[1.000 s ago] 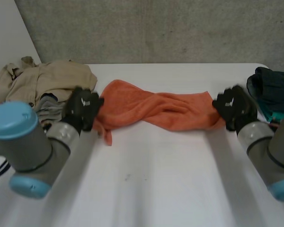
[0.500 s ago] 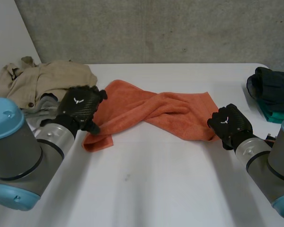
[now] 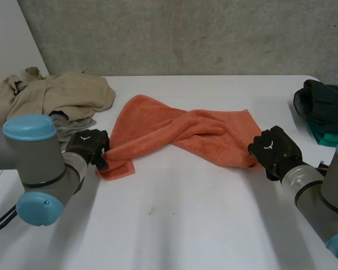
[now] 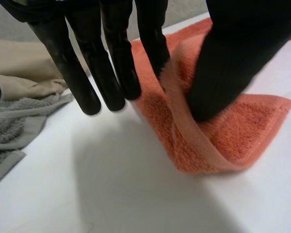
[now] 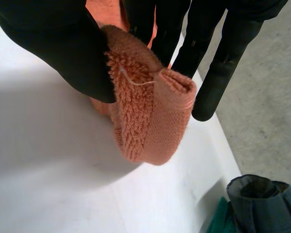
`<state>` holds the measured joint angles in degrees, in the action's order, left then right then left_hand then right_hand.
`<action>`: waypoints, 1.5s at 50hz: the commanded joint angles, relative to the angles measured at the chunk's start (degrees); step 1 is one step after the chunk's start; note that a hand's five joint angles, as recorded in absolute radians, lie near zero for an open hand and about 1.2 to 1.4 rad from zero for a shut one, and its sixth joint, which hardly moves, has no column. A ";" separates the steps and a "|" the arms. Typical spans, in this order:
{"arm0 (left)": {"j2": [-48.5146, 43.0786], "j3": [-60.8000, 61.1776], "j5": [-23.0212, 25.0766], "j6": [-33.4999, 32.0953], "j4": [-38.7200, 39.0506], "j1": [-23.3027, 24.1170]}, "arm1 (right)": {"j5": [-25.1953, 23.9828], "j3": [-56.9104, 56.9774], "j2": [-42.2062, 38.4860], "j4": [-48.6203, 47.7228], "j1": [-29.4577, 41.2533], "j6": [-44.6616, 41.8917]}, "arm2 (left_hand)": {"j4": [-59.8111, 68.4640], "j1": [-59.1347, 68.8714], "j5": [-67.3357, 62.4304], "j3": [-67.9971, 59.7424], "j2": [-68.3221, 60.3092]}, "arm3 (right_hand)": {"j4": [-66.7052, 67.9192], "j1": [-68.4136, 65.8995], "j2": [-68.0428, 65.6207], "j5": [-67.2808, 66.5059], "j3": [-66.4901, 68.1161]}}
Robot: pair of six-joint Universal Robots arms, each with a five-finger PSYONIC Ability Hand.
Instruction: Fold the laundry.
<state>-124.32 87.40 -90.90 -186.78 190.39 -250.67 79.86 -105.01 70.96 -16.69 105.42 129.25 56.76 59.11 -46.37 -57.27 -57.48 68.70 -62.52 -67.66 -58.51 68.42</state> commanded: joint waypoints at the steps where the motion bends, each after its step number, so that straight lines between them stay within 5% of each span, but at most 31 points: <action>1: -0.84 -2.59 0.29 -0.34 -3.00 0.62 | -0.49 0.60 3.12 10.07 -1.53 -1.01 | 23.24 20.89 -23.63 -22.73 -22.52 | 11.30 -17.48 -12.34 -11.49 11.58; 11: 0.48 -5.84 0.11 -1.48 -4.94 0.45 | -6.29 -0.63 12.53 46.11 -10.58 -15.86 | 23.24 20.89 -23.63 -22.73 -22.52 | 11.30 -17.48 -12.34 -11.49 11.58; 13: 1.44 -6.63 0.11 -2.18 -5.03 0.36 | -7.25 -0.19 13.15 48.93 -11.55 -17.54 | 23.24 20.89 -23.63 -22.73 -22.52 | -19.27 13.09 18.23 19.08 -18.98; 14: 2.40 -7.41 0.28 -3.31 -5.03 0.53 | -8.65 0.59 13.50 48.94 -11.99 -18.32 | 23.24 20.89 -23.63 -22.73 -22.52 | -48.73 42.55 47.69 48.54 -48.45; 16: 3.20 -8.21 0.37 -4.29 -4.94 0.88 | -10.50 1.91 13.59 47.19 -12.00 -18.07 | 23.24 20.89 -23.63 -22.73 -22.52 | -58.70 52.52 57.66 58.51 -58.42; 23: 7.42 -12.17 0.37 -5.87 -5.03 4.13 | -12.27 14.03 12.71 36.21 -11.64 -2.18 | 23.24 20.89 -23.63 -22.73 -22.52 | -58.70 52.52 57.66 58.51 -58.42; 28: 11.71 -13.92 0.37 -6.75 -5.12 7.21 | -11.66 25.87 2.30 31.90 -7.54 7.84 | 23.24 20.89 -23.63 -22.73 -22.52 | -58.70 52.52 57.66 58.51 -58.42; 43: 19.29 -13.58 0.37 -14.57 -4.85 12.57 | -12.18 52.27 -29.11 30.92 3.56 8.65 | 23.24 20.89 -23.63 -22.73 -22.52 | -58.70 52.52 57.66 58.51 -58.42; 47: 19.29 -13.40 0.37 -15.10 -4.85 12.84 | -11.57 57.10 -35.53 29.00 4.44 8.74 | 23.24 20.89 -23.63 -22.73 -22.52 | -43.36 37.18 42.32 43.17 -43.08; 49: 19.20 -13.40 0.37 -15.19 -4.68 12.75 | -10.60 59.74 -37.65 26.10 4.35 9.00 | 23.24 20.89 -23.63 -22.73 -22.52 | -0.77 -5.41 -0.27 0.58 -0.49; 50: 19.11 -13.57 0.37 -15.28 -4.50 12.58 | -9.73 60.62 -37.83 24.87 4.44 9.18 | 23.24 20.89 -23.63 -22.73 -22.52 | 11.18 -17.36 -12.22 -11.37 11.46; 57: 16.48 -18.92 0.46 -17.73 -0.12 9.42 | 3.28 61.25 -27.74 4.76 4.09 14.62 | 23.24 20.89 -23.63 -22.73 -22.52 | 11.30 -17.48 -12.34 -11.49 11.58; 63: 10.94 -31.39 2.03 -24.15 11.72 4.32 | 4.69 59.75 -18.33 -6.50 3.83 17.00 | 23.24 20.89 -23.63 -22.73 -22.52 | 11.30 -17.48 -12.34 -11.49 11.58; 70: 11.11 -35.55 8.37 -21.52 26.77 3.26 | 4.69 54.67 -9.98 -10.21 4.35 17.09 | 23.24 20.89 -23.63 -22.73 -22.52 | 11.30 -17.48 -12.34 -11.49 11.58; 75: 11.37 -28.46 8.99 -18.36 26.45 4.22 | 3.82 43.70 -5.23 -9.77 4.27 17.00 | 23.24 20.89 -23.63 -22.73 -22.52 | 11.30 -17.48 -12.34 -11.49 11.58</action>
<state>-113.56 52.45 -83.21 -208.48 215.59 -247.33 84.58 -51.05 61.06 -27.19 109.71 146.51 68.94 64.96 -55.57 -68.47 -68.72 68.62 -64.96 -67.66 -55.65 67.99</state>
